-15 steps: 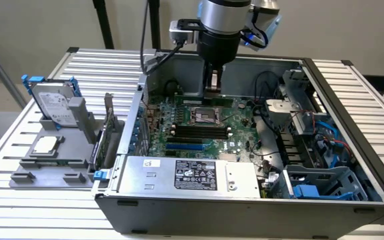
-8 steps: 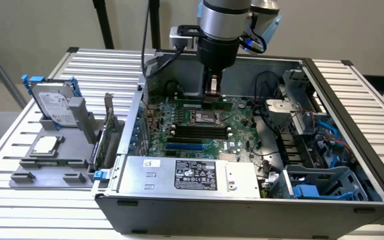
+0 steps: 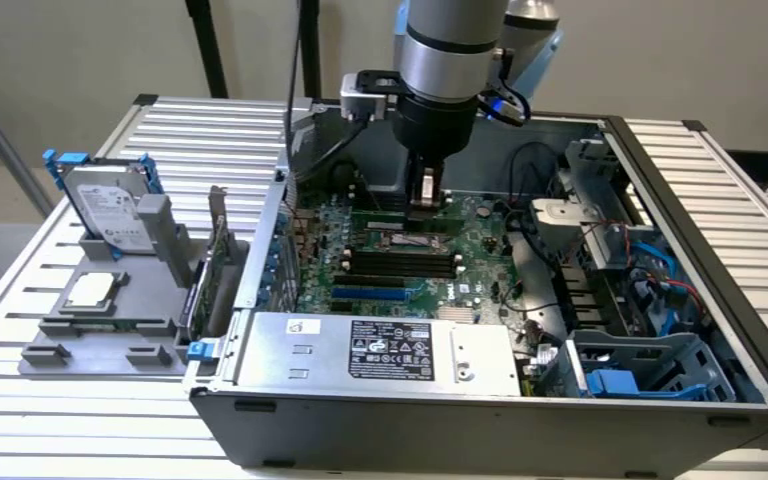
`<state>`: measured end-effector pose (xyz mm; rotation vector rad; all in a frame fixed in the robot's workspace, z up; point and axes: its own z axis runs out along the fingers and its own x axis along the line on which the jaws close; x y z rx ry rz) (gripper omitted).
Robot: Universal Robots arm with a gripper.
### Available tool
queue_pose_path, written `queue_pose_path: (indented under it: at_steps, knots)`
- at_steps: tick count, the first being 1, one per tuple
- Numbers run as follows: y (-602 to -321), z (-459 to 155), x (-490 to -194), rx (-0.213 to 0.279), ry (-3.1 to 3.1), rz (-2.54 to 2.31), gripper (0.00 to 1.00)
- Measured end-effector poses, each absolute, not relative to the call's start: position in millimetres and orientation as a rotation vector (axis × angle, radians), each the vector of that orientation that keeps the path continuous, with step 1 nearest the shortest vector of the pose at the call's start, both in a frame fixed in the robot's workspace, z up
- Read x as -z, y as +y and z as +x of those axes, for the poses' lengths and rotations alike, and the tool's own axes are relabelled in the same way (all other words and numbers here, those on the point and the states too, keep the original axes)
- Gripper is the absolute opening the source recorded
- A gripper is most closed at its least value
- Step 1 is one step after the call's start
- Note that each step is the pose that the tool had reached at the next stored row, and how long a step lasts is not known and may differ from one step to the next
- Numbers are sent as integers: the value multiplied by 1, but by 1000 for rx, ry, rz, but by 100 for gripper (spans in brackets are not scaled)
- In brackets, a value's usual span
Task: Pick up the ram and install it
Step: 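Insert the ram into the slot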
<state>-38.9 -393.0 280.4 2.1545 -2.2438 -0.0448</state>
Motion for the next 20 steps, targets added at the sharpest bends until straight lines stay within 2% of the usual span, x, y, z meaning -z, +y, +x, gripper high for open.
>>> queue_pose_path:
  at_steps: [20]
  knots:
    - [-398,-38,-244,44,-2247,2152,14]
